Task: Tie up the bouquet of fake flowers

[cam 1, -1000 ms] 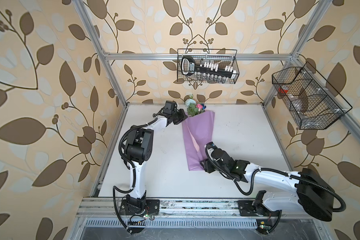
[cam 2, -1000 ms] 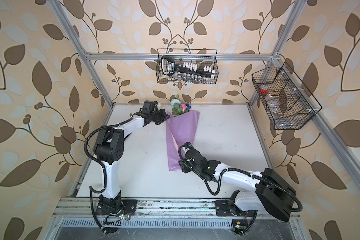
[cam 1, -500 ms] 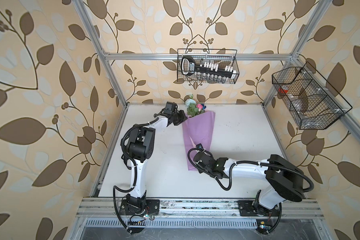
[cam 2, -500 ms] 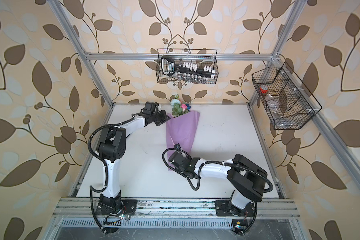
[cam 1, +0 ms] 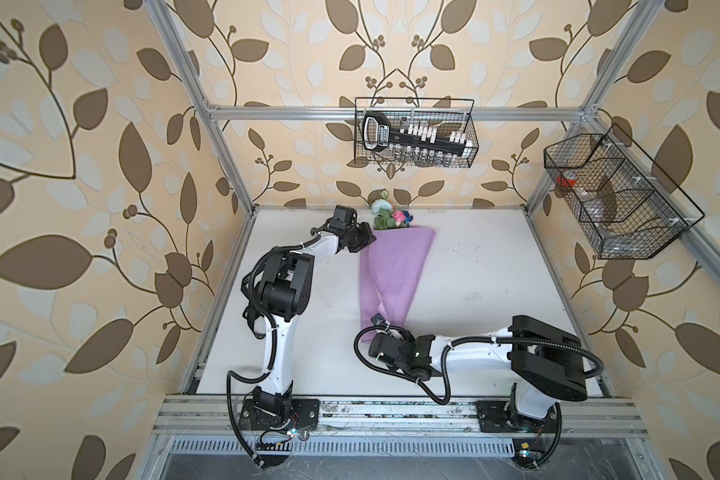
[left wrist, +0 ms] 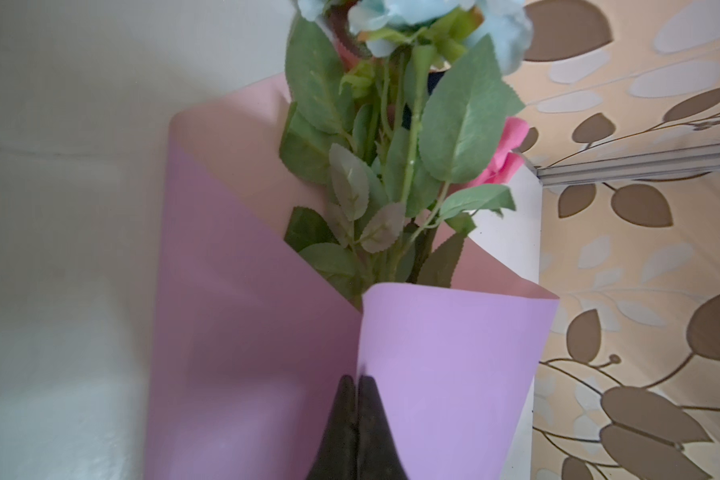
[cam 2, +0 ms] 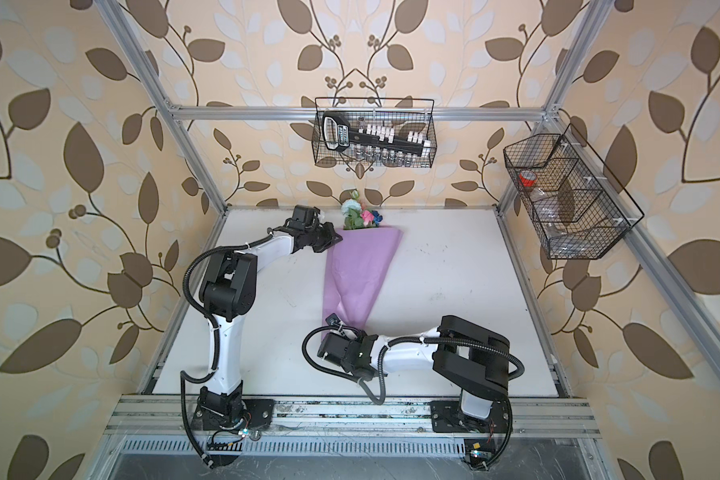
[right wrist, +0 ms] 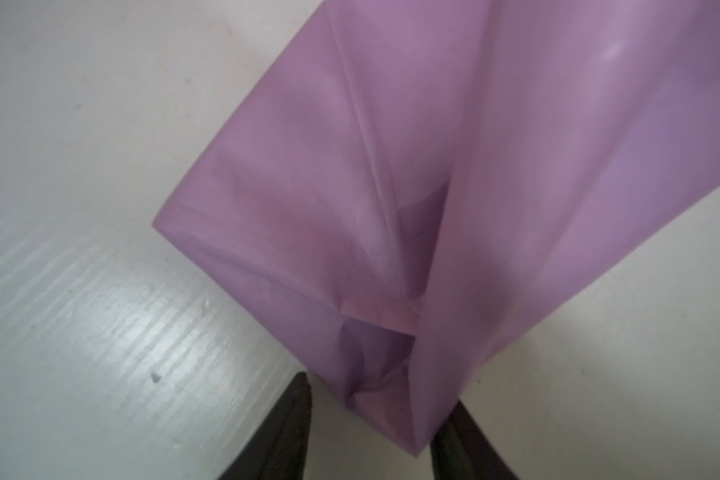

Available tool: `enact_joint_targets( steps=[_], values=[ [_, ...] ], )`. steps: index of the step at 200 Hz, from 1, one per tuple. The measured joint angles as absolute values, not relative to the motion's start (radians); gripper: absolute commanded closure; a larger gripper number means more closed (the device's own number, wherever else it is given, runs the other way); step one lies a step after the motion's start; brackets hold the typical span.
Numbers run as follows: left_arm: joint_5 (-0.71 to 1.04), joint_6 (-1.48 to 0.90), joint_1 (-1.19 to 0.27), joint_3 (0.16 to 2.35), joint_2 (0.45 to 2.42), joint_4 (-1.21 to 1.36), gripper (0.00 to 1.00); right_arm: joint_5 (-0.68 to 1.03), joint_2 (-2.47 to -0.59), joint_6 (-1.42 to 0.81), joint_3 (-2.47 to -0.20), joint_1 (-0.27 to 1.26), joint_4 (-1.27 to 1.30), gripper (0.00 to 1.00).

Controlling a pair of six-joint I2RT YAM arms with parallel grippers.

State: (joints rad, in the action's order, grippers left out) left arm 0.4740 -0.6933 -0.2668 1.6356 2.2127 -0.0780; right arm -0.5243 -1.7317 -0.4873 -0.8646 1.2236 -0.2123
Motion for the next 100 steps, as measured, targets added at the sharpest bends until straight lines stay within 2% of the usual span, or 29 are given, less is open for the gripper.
enact_joint_targets(
  steps=[47,87,100],
  values=[
    [0.492,-0.689,-0.266,1.636,2.229,-0.076,1.00,-0.542,-1.638,-0.537,-0.928,1.221,-0.299,0.42],
    [0.492,-0.687,-0.266,1.636,2.229,-0.077,1.00,-0.601,-1.673,-0.614,-1.022,1.221,-0.369,0.36],
    [0.493,-0.687,-0.266,1.636,2.229,-0.078,1.00,-0.618,-1.710,-0.638,-1.024,1.221,-0.398,0.38]
  ],
)
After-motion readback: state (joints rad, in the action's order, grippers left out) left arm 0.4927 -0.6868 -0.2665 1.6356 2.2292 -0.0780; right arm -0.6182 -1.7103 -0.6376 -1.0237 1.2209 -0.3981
